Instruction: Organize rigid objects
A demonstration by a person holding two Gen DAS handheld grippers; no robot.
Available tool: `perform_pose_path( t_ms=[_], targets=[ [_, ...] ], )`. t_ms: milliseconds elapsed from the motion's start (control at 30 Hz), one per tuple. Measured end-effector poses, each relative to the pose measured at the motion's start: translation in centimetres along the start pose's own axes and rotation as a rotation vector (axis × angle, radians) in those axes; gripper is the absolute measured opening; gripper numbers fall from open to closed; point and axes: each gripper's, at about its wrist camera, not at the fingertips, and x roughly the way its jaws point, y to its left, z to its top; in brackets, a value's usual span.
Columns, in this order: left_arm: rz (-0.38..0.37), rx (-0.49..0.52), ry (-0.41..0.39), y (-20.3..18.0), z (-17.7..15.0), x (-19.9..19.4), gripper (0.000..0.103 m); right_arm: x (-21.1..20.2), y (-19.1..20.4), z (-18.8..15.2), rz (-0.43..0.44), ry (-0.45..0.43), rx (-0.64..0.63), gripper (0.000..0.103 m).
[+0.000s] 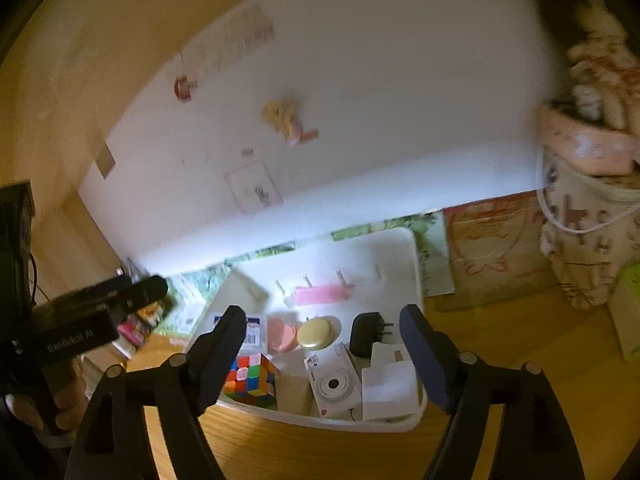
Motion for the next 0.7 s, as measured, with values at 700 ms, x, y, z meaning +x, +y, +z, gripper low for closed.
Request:
perform_pose_path(
  t_ms=[700],
  targets=[
    [-0.120,-0.115,0.118,6.0,-8.0,-6.6,0.086,-6.9,7.3,-7.2,-0.160,0.093,0.058,0.083]
  ],
)
